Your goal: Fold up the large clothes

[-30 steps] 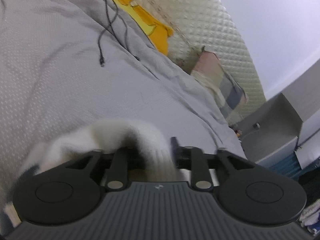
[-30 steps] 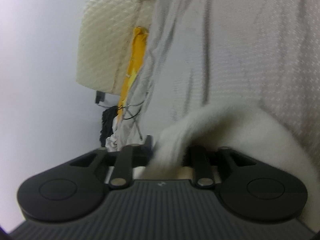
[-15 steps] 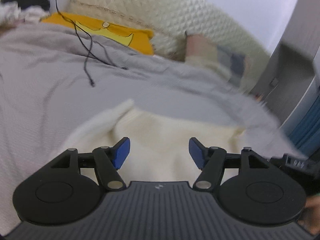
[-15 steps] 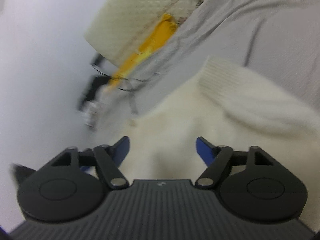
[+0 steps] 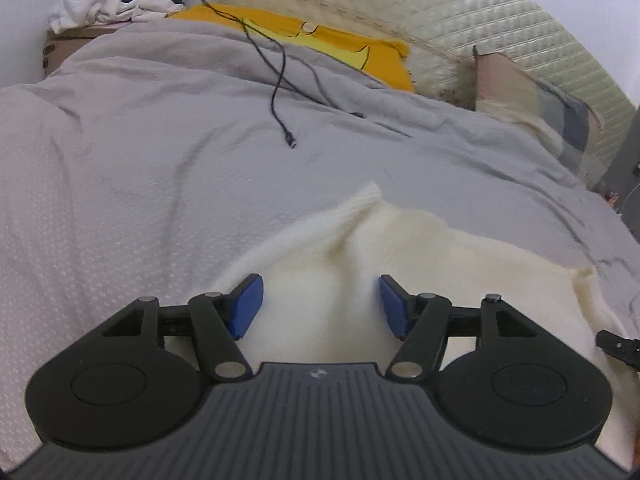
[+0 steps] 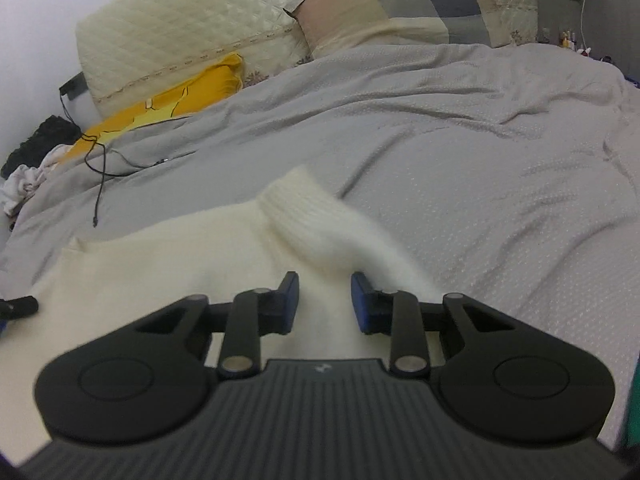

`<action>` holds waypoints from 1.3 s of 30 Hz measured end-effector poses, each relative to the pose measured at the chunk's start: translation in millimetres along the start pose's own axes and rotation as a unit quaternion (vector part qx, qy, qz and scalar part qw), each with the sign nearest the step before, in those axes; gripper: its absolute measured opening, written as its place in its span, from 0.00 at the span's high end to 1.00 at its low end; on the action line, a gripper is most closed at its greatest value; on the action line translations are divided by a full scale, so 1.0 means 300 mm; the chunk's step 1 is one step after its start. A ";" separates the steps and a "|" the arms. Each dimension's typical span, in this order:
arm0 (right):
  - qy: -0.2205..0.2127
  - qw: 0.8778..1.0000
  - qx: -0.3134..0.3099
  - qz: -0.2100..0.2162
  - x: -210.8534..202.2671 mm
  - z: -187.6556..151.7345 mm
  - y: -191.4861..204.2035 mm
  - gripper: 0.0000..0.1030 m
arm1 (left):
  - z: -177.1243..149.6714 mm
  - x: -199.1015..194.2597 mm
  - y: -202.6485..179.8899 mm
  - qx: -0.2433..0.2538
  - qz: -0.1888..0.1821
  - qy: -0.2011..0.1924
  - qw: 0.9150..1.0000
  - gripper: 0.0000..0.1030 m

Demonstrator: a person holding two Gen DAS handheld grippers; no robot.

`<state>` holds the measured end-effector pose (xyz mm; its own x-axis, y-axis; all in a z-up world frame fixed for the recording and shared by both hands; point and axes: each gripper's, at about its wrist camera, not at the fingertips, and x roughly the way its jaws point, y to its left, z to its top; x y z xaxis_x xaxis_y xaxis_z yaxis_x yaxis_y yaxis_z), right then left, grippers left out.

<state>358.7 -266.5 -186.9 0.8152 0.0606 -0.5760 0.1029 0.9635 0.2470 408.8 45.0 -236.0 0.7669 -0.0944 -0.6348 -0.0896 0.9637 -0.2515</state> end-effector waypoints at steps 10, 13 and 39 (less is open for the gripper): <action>0.042 0.997 0.063 0.030 0.072 -0.005 -0.064 0.70 | 0.007 0.034 -0.013 0.011 0.020 0.007 1.000 0.33; 0.039 0.997 0.064 0.035 0.058 -0.008 -0.064 0.69 | 0.017 0.006 -0.013 0.010 0.014 -0.003 1.000 0.33; 0.043 0.997 0.066 0.025 0.061 0.013 -0.119 0.67 | 0.048 -0.039 0.023 0.022 0.038 -0.025 0.999 0.88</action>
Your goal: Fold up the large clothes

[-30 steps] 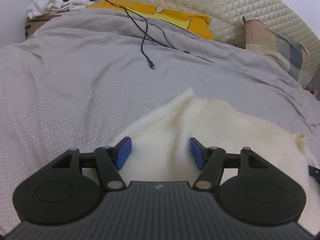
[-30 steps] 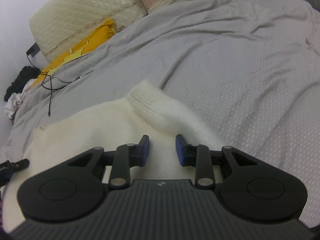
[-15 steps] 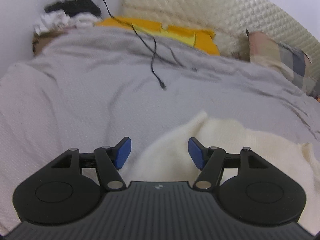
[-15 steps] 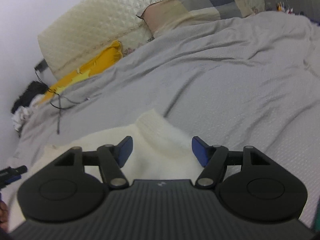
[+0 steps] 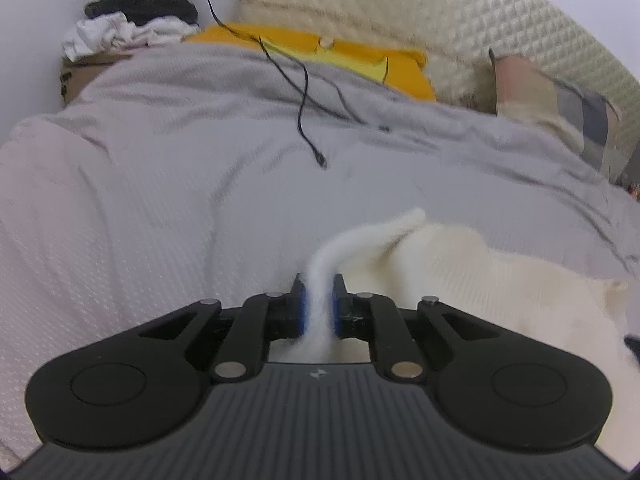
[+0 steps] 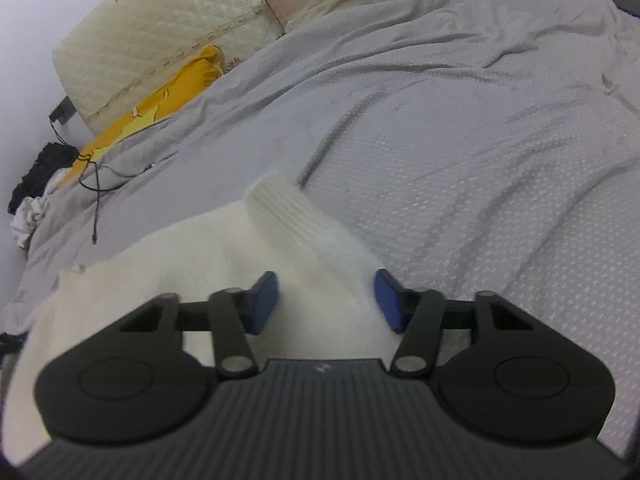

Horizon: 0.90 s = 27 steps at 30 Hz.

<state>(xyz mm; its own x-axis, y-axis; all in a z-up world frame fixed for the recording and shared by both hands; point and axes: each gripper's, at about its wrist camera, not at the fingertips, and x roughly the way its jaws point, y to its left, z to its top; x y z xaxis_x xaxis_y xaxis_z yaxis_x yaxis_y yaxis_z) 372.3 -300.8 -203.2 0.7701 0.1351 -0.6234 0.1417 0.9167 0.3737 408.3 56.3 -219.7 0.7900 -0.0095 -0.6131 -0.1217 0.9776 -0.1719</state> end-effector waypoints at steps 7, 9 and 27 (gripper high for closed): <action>0.003 0.999 -0.032 -0.023 -0.008 -0.004 0.021 0.83 | 0.021 -0.044 0.032 -0.029 0.015 -0.029 0.999 0.88; 0.002 0.999 -0.043 -0.029 -0.007 -0.007 0.030 0.83 | 0.011 -0.034 0.035 -0.028 0.022 -0.023 0.999 0.88; -0.015 0.999 -0.040 -0.014 -0.049 -0.008 0.042 0.81 | -0.006 -0.076 0.031 -0.019 -0.004 0.018 1.000 0.61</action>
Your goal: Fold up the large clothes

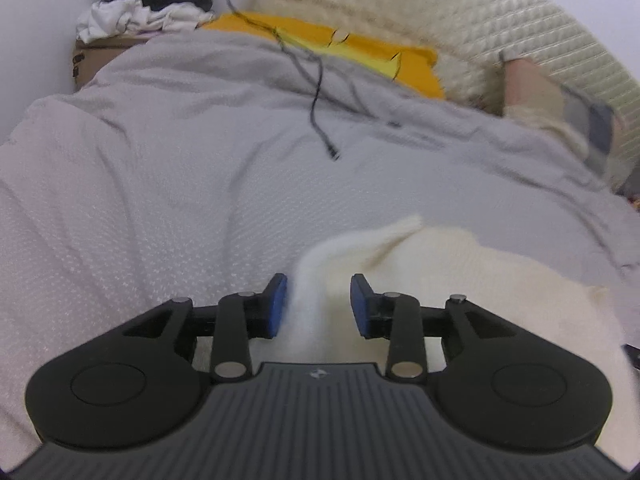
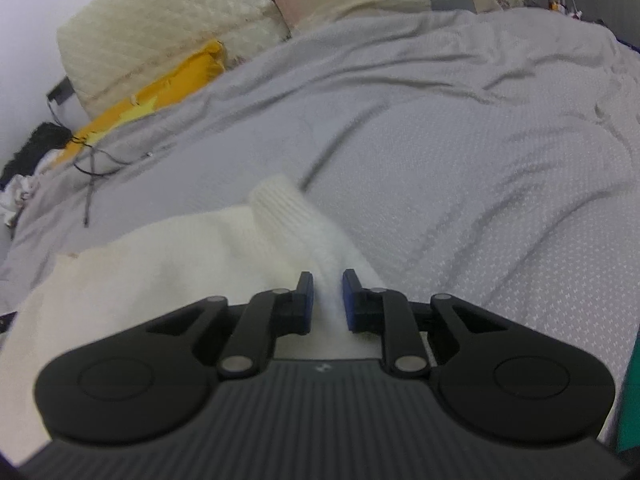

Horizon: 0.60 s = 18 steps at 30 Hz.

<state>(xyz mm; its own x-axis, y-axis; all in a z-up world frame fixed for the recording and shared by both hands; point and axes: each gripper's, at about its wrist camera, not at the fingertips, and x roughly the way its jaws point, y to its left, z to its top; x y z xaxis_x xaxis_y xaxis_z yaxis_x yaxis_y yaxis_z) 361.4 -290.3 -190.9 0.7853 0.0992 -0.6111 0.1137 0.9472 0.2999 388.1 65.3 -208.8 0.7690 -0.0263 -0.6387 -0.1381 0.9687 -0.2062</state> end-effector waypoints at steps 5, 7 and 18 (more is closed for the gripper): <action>-0.023 0.999 -0.019 0.021 -0.107 -0.004 0.044 0.81 | -0.050 -0.175 -0.029 0.021 -0.025 -0.020 0.999 0.60; -0.035 0.998 -0.038 0.023 -0.163 -0.019 0.063 0.81 | -0.078 -0.235 -0.047 0.026 -0.040 -0.018 0.999 0.60; -0.023 0.995 -0.078 0.062 -0.377 -0.170 0.154 0.81 | -0.291 -0.441 -0.228 0.098 -0.095 -0.009 0.991 0.60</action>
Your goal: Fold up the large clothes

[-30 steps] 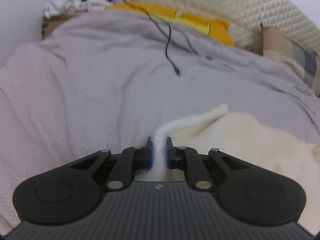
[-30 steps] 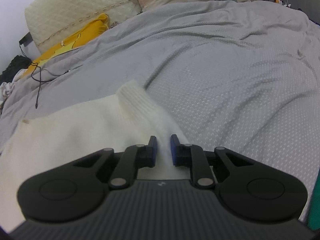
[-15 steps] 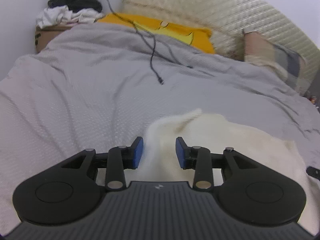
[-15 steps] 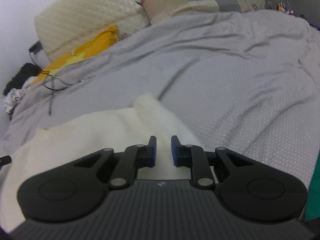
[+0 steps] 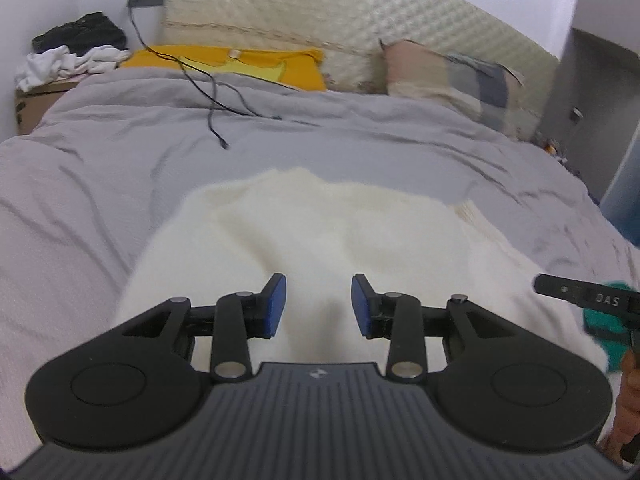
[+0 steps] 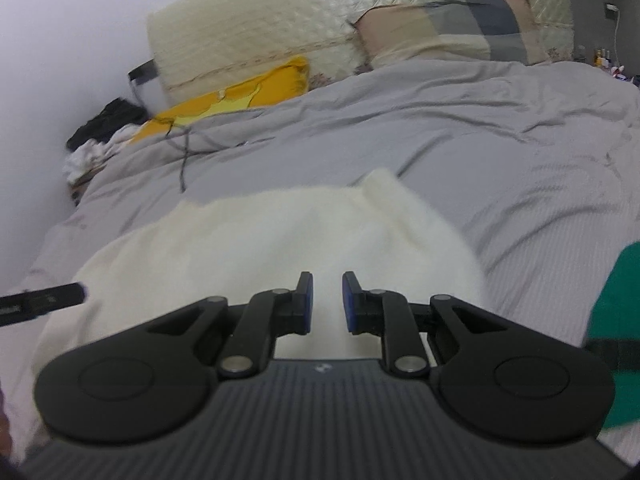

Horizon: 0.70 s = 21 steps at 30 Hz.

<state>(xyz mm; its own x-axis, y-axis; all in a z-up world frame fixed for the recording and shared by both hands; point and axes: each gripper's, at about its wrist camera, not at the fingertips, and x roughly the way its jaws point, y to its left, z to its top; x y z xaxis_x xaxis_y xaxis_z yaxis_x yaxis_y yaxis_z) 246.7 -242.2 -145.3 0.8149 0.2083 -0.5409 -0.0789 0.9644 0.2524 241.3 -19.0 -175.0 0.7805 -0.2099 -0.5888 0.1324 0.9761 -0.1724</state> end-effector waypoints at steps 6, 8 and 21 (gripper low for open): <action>0.031 0.999 0.007 0.006 -0.004 -0.090 0.038 0.81 | -0.086 0.057 -0.057 0.033 0.019 0.032 0.999 0.60; 0.035 0.999 -0.008 -0.002 0.016 -0.102 0.052 0.81 | -0.106 0.099 -0.051 0.030 0.023 0.047 0.998 0.60; 0.032 0.993 0.112 0.024 -0.123 -0.163 0.014 0.79 | -0.106 0.006 -0.023 -0.020 0.006 0.044 0.999 0.52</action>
<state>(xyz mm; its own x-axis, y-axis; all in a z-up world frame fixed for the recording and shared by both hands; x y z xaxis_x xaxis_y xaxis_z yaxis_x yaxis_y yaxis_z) 188.3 -237.9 -163.6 0.7740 0.2698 -0.5728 0.0197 0.8940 0.4477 222.4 -27.9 -200.1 0.7246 -0.2041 -0.6582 0.0979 0.9759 -0.1949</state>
